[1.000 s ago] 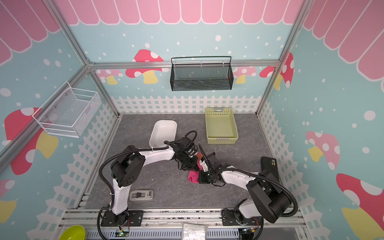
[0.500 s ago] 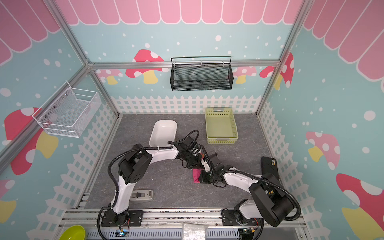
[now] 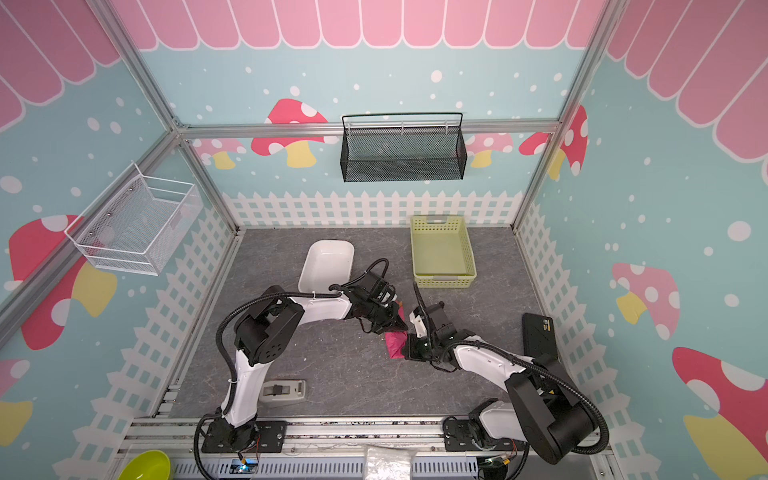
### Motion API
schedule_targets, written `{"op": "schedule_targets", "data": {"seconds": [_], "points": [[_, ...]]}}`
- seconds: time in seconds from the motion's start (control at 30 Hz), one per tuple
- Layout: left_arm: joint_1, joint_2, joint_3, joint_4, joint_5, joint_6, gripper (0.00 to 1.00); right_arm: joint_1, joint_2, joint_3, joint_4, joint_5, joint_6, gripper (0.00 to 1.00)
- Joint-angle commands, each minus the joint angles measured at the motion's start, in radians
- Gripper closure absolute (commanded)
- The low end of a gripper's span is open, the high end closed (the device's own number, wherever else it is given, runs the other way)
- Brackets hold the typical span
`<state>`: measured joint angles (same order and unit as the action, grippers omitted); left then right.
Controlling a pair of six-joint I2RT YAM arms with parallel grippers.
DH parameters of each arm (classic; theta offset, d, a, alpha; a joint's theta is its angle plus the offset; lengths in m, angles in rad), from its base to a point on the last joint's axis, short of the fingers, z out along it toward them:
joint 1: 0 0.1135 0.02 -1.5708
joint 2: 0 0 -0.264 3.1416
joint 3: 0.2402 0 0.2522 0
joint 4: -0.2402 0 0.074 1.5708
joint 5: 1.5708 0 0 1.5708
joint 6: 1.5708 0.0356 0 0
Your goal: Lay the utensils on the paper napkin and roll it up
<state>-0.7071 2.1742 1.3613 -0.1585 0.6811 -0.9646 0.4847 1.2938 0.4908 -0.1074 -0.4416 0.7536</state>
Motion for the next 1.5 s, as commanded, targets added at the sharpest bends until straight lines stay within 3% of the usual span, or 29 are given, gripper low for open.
{"op": "schedule_targets", "data": {"seconds": [0.0,0.17,0.37,0.83,1.1,1.47], "points": [[0.027,-0.008,-0.043,0.007,-0.088,-0.032,0.98,-0.051,-0.029,-0.042,0.096,-0.117,0.034,0.93],[0.031,-0.008,-0.048,0.020,-0.083,-0.038,0.99,-0.090,0.039,-0.104,0.337,-0.324,0.129,0.93],[0.031,-0.012,-0.056,0.024,-0.083,-0.043,0.98,-0.104,0.102,-0.149,0.485,-0.377,0.201,0.94],[0.030,-0.017,-0.055,0.024,-0.086,-0.048,0.99,-0.126,0.295,-0.111,0.577,-0.419,0.199,0.95],[0.030,-0.029,-0.053,0.022,-0.087,-0.048,0.99,-0.130,0.387,-0.107,0.519,-0.358,0.135,0.96],[-0.002,-0.058,0.054,-0.069,-0.078,-0.007,0.98,-0.130,0.403,-0.116,0.479,-0.335,0.103,0.97]]}}
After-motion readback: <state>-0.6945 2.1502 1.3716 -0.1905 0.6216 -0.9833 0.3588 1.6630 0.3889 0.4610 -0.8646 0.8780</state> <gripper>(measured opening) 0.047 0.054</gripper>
